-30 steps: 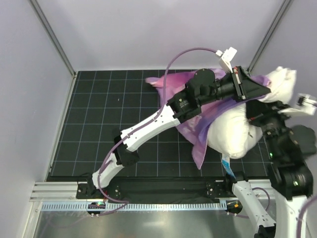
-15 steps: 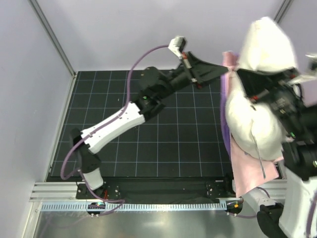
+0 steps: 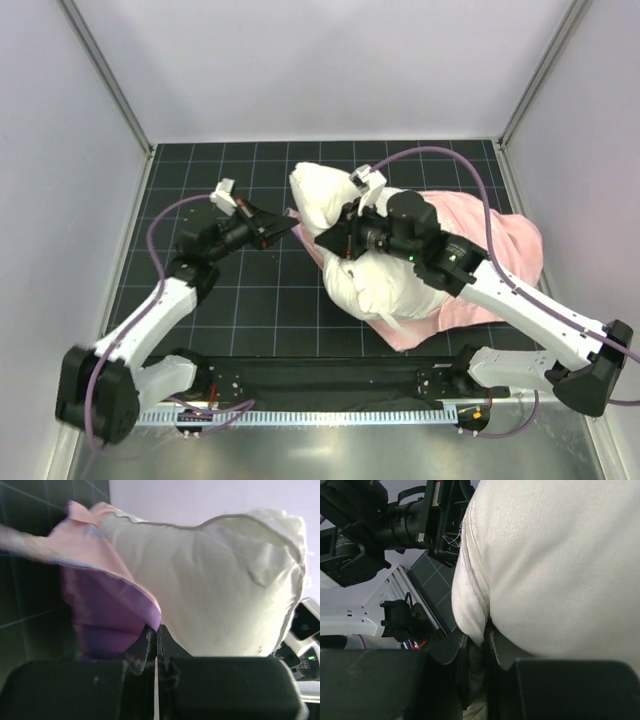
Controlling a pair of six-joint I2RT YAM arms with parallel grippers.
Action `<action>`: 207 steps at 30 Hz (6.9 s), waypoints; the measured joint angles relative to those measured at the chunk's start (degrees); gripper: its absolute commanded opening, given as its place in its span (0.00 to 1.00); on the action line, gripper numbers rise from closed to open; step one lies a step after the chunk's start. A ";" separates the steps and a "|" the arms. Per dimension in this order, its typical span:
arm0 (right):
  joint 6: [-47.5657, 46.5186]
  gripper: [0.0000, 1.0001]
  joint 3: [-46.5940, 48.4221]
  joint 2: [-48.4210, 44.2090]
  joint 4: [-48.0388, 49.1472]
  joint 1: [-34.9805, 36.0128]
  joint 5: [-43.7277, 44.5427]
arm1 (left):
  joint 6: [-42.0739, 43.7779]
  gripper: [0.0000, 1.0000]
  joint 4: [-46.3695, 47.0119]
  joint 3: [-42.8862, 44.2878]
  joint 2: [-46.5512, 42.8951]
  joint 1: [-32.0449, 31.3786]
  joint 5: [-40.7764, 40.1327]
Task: Put the pillow into the pillowcase
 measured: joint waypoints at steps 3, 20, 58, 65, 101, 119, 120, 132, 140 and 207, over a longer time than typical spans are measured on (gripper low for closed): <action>0.24 0.15 -0.46 2.01 4.68 4.92 3.52 | 10.05 0.06 -16.22 0.96 -10.91 4.63 -0.04; -0.52 0.58 7.02 4.87 -4.85 8.31 14.78 | 38.05 0.91 -59.39 14.86 -21.38 12.55 -20.15; -5.66 0.04 20.81 30.18 -38.84 1.51 57.48 | 30.10 0.48 -49.42 -11.47 -24.79 4.87 -15.39; -8.20 0.04 24.37 28.30 -36.70 8.26 39.58 | 27.52 0.27 -42.56 -11.17 -20.74 -11.85 -28.13; -4.94 0.04 15.10 12.66 -30.12 -3.91 23.82 | 38.47 0.77 -60.06 13.60 -19.74 -31.98 -57.75; -4.00 0.04 21.42 12.66 -31.89 -3.98 23.41 | 33.68 0.19 -34.60 22.34 8.85 -31.67 -40.85; -3.89 0.04 21.59 12.66 -31.91 -3.98 23.30 | 32.79 0.17 -31.95 22.34 11.45 -31.30 -39.82; -1.81 0.04 21.99 13.35 -29.22 -4.04 14.36 | 14.12 0.00 11.67 24.44 46.69 -27.67 -34.34; -1.31 0.04 22.03 15.52 -28.13 -2.62 13.94 | 9.73 0.01 21.22 31.67 54.82 -28.00 -35.28; -2.71 0.04 44.89 32.48 -32.70 6.88 19.50 | 29.64 0.00 -45.51 7.34 -4.44 -24.44 -50.12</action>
